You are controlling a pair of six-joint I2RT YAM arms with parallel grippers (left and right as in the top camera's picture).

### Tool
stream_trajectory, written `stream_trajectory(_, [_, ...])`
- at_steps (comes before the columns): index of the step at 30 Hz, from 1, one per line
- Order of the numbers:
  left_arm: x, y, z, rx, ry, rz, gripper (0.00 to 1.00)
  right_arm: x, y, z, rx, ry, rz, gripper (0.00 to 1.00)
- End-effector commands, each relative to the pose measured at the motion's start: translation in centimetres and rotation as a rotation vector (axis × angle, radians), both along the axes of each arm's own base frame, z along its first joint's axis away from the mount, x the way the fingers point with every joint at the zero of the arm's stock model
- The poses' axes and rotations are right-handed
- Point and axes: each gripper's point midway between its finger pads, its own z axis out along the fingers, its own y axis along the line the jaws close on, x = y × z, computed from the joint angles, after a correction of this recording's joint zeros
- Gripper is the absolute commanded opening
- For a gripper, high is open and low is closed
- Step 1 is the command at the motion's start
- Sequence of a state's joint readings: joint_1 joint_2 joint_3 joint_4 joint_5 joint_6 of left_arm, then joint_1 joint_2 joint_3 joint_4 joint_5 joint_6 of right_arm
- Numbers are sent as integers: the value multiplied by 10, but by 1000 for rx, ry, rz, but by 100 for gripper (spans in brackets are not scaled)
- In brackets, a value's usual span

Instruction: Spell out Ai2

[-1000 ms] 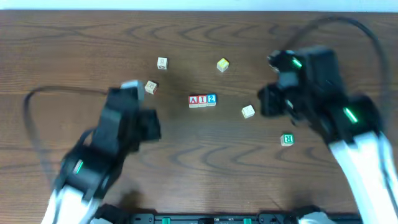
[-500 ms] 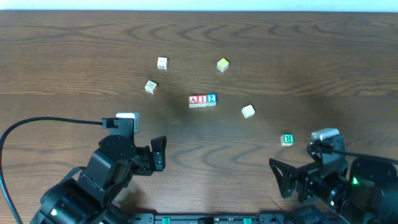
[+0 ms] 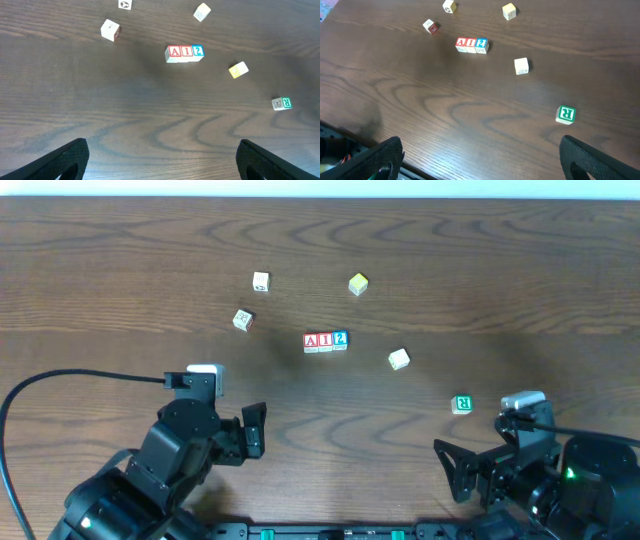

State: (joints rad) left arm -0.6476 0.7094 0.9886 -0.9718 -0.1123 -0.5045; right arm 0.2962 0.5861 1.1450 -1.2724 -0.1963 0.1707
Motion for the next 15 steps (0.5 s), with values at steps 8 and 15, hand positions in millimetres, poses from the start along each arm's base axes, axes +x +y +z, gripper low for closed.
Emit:
stream_trajectory(8, [-19, 92, 19, 51, -177, 313, 96, 0, -1, -2, -15, 0, 6, 99])
stream_trajectory(15, [-14, 124, -36, 228, -284, 364, 95, 0, -1, -2, -15, 0, 6, 99])
